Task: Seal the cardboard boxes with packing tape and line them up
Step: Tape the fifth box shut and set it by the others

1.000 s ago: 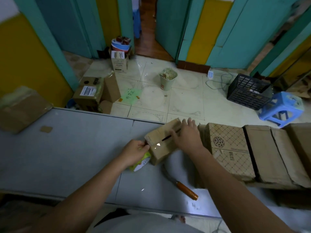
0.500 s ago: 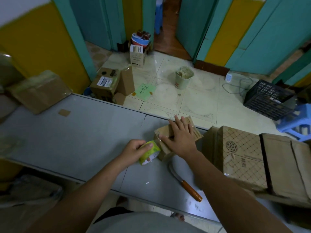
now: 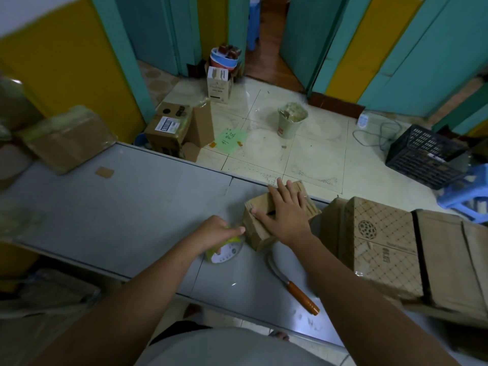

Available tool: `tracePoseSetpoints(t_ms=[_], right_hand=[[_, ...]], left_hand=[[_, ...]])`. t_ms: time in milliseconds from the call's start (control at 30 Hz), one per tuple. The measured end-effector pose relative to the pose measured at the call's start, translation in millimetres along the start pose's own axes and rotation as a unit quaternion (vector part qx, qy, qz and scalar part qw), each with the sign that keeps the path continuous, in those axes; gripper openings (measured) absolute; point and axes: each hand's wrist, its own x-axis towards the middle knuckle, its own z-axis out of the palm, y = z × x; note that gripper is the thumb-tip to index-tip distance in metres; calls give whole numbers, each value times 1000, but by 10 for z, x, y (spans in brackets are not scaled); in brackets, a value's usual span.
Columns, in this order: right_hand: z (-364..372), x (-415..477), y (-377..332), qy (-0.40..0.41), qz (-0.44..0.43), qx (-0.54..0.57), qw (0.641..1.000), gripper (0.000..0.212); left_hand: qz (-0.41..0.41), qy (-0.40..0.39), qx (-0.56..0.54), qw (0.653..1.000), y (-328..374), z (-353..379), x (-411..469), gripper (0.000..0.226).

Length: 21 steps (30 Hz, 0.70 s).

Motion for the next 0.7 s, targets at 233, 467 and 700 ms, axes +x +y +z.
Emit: tracePoseSetpoints(t_ms=[233,467,700], right_hand=[[9,5,7,-1,2,-7,1000,96],[-21,-8,3,1,5,6,1000,94],[-144,-452,22,185,-11,215,959,44]], left_hand=[[14,80,86,993,-53,130,6,65],[23,75,121,990,-8,167,-5,62],[54,118,107,986,-31,283,-45,49]])
